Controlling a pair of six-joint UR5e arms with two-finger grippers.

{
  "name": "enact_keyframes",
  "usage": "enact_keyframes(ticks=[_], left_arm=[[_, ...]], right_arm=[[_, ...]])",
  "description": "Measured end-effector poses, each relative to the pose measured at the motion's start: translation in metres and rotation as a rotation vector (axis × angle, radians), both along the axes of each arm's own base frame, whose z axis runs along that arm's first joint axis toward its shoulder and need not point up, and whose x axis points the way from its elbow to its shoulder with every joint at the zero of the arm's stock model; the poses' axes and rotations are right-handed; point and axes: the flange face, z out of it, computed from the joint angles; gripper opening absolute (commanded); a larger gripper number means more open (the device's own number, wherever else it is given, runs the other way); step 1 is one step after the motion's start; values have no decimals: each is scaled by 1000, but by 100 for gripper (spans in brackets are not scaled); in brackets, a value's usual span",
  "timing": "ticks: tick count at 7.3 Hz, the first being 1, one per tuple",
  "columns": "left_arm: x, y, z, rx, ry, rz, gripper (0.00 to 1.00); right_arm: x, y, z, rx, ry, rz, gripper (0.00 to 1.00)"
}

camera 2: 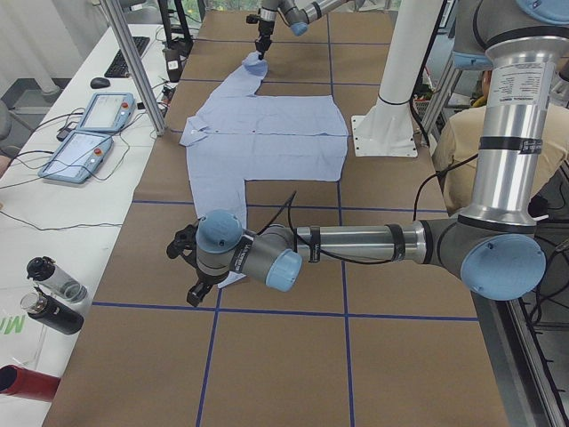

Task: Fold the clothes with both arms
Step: 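Carry the cuff with the right gripper across the shirt toward the collar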

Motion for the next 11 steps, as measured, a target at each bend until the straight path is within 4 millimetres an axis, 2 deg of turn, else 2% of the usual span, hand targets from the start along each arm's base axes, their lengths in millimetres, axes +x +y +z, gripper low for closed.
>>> enact_keyframes(ticks=[2,3,5,6,7,8,9,11], left_arm=[[-1,0,-3,5,-1,-2,100],[-1,0,-3,7,-1,-2,100],[-1,0,-6,11,-1,-2,100],[-1,0,-6,11,-1,-3,100],[-1,0,-7,9,1,-6,100],[-1,-1,-7,5,2,-11,100],[-1,-1,-8,4,3,-13,100],[-1,-1,-8,3,4,-13,100]], right_arm=[[-108,-29,-129,-20,43,8,0],[-152,-37,-183,-9,78,18,0],[-228,-51,-263,31,96,9,0],[-264,-52,-291,69,98,21,0],[-291,-49,-304,105,99,39,0],[-305,-45,-309,125,98,48,69],[-315,-42,-313,136,103,54,98],[-344,-40,-327,142,126,59,99]])
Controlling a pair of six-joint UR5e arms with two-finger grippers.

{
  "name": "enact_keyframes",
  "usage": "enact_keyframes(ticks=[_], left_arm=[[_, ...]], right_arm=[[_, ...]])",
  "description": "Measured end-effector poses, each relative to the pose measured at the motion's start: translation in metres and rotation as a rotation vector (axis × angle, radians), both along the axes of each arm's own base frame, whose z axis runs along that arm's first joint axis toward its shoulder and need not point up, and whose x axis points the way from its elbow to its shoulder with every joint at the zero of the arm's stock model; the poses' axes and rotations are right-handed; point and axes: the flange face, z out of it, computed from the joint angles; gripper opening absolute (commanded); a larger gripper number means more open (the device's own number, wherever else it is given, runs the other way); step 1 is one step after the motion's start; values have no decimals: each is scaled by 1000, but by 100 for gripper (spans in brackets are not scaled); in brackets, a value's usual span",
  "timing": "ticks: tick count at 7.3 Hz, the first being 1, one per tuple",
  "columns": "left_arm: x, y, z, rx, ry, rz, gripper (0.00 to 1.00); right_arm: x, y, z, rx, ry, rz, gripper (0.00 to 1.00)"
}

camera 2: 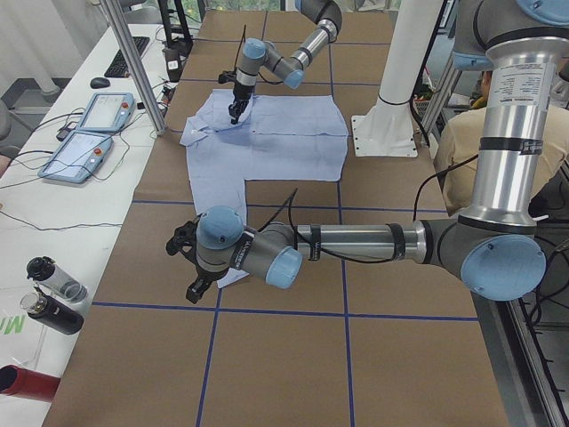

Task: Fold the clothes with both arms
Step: 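Carry the cuff with the right gripper across the shirt toward the collar, then release the sleeve with the right gripper while the left gripper grasps the other cuff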

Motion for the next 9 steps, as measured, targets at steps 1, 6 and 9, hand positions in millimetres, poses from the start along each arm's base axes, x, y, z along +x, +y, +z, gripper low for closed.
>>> enact_keyframes(ticks=[1,6,9], left_arm=[[1,-1,0,1,-1,1,100],[103,-51,-58,-74,111,-63,99],[183,-49,-38,-275,187,-129,99]], right_arm=[[-12,5,-4,6,10,3,99],[16,8,19,-18,15,31,99],[135,10,96,-133,1,-13,99]])
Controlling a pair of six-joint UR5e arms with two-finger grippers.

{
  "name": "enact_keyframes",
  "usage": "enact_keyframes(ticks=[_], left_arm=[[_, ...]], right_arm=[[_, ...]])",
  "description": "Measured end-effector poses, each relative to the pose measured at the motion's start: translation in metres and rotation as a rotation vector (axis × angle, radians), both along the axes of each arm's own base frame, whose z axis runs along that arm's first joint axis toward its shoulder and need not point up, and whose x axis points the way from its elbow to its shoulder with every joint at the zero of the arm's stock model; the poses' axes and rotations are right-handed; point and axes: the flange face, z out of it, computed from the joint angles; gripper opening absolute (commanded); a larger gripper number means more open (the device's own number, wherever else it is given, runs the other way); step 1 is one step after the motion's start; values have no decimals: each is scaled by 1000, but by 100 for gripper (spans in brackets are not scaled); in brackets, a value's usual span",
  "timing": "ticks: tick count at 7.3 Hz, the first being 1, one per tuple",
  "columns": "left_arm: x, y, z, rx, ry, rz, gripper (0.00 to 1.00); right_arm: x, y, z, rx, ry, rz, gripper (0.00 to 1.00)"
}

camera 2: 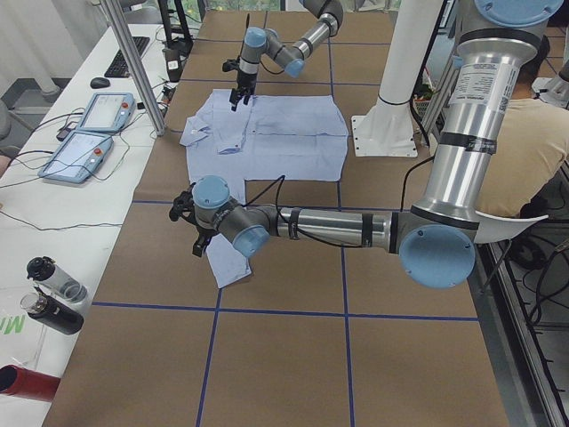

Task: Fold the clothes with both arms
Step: 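Release the sleeve with the right gripper while the left gripper grasps the other cuff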

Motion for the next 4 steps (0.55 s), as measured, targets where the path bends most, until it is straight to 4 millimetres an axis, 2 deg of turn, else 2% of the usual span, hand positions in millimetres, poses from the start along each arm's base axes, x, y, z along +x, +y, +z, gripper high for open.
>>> enact_keyframes(ticks=[1,2,3,4], left_arm=[[7,3,12,-102,24,-50,99],[9,9,29,-192,44,-100,99],[7,20,52,-241,64,-126,97],[5,29,71,-269,89,-143,90]], right_arm=[[34,15,17,-4,-13,-1,99],[60,26,27,1,-20,8,100],[78,32,34,6,-24,17,99],[88,35,36,12,-25,24,99]])
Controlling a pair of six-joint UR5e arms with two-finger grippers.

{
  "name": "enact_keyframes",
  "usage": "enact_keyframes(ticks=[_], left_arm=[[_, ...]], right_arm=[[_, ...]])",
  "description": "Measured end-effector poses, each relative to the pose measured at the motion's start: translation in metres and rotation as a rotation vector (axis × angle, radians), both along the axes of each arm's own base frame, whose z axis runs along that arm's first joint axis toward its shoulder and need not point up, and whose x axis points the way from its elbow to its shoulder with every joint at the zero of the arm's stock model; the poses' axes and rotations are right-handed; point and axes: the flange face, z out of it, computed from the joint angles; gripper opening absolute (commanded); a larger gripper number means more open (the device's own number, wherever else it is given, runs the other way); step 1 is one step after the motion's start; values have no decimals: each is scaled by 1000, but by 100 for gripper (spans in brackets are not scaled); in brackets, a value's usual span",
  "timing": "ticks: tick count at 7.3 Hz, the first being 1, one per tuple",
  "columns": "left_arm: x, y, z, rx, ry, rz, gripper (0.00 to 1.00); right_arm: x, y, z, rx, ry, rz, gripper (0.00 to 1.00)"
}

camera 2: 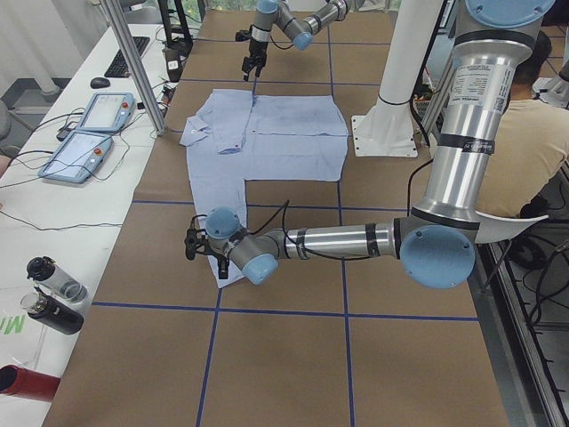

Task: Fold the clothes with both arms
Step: 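Release the sleeve with the right gripper while the left gripper grasps the other cuff, then fold the cuff over with the left gripper while the right gripper nears the hem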

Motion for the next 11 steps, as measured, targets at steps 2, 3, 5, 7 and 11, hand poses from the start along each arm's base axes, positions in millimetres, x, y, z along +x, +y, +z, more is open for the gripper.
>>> enact_keyframes(ticks=[2,3,5,7,11], left_arm=[[4,12,20,-46,45,-41,77],[10,18,31,-56,55,-42,72],[20,27,41,-74,70,-36,49],[26,31,43,-91,75,-36,29],[32,32,39,-89,85,-22,0]], right_arm=[[8,2,0,9,-2,8,99],[8,4,2,10,2,10,99],[5,7,6,14,13,16,99],[-4,12,7,23,22,16,99],[-11,16,7,39,37,30,100]])
